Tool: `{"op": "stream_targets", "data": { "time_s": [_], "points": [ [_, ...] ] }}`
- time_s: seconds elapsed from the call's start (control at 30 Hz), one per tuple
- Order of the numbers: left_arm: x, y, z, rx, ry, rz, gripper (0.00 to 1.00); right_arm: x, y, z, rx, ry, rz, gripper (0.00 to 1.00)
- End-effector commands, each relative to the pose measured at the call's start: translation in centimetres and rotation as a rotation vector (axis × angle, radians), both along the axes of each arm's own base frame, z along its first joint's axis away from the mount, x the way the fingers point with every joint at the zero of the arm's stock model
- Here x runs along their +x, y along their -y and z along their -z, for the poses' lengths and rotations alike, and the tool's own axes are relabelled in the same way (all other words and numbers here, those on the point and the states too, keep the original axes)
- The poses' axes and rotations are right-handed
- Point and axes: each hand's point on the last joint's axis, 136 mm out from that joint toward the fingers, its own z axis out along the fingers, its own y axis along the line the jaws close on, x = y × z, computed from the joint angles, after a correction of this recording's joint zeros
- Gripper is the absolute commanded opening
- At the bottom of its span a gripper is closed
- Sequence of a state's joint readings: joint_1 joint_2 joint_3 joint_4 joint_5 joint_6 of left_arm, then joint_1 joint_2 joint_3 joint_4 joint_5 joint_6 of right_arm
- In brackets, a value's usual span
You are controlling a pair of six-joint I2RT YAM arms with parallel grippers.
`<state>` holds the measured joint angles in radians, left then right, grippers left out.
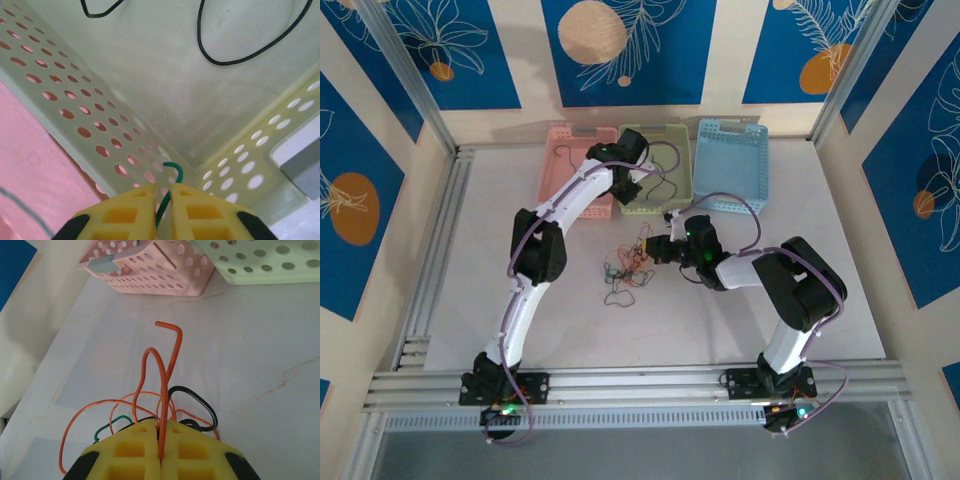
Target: Untangle the cables
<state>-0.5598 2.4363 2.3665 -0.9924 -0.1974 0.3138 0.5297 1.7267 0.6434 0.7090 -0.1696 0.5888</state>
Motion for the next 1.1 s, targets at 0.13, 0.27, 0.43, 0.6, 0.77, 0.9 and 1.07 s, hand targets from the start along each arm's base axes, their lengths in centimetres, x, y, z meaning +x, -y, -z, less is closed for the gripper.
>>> {"op": "stream_targets", "data": {
  "time_s": [0.13, 0.27, 0.43, 0.6, 0.77, 0.9, 1.07],
  "points": [
    [1.0, 0.1, -1.5, 0.019, 0.079, -0.016, 0.0, 0.1, -0.6, -0.3, 0.016, -0.005, -0.016, 0.02],
    [1.7, 0.0, -3.7, -0.014, 0.136, -0.041, 0.0, 0.1, -0.6, -0.3, 0.015, -0.007, -0.018, 0.02],
    [1.7, 0.6, -7.5, -0.114, 0.197, -0.063, 0.0, 0.1, -0.6, -0.2, 0.013, -0.006, -0.018, 0.02],
    [1.7, -0.5, -10.2, -0.194, 0.235, -0.119, 0.0, 0.1, -0.6, -0.3, 0.015, -0.005, -0.019, 0.02],
    [2.5, -3.7, -10.9, -0.212, 0.257, -0.22, 0.0, 0.0, -0.6, -0.3, 0.015, -0.005, -0.02, 0.02],
    [3.4, -7.4, -9.8, -0.205, 0.235, -0.325, 0.0, 0.0, -0.6, -0.3, 0.015, -0.004, -0.019, 0.02],
    [3.8, -9.6, -6.2, -0.199, 0.158, -0.389, 0.0, 0.0, -0.6, -0.3, 0.016, -0.004, -0.02, 0.02]
  ]
}}
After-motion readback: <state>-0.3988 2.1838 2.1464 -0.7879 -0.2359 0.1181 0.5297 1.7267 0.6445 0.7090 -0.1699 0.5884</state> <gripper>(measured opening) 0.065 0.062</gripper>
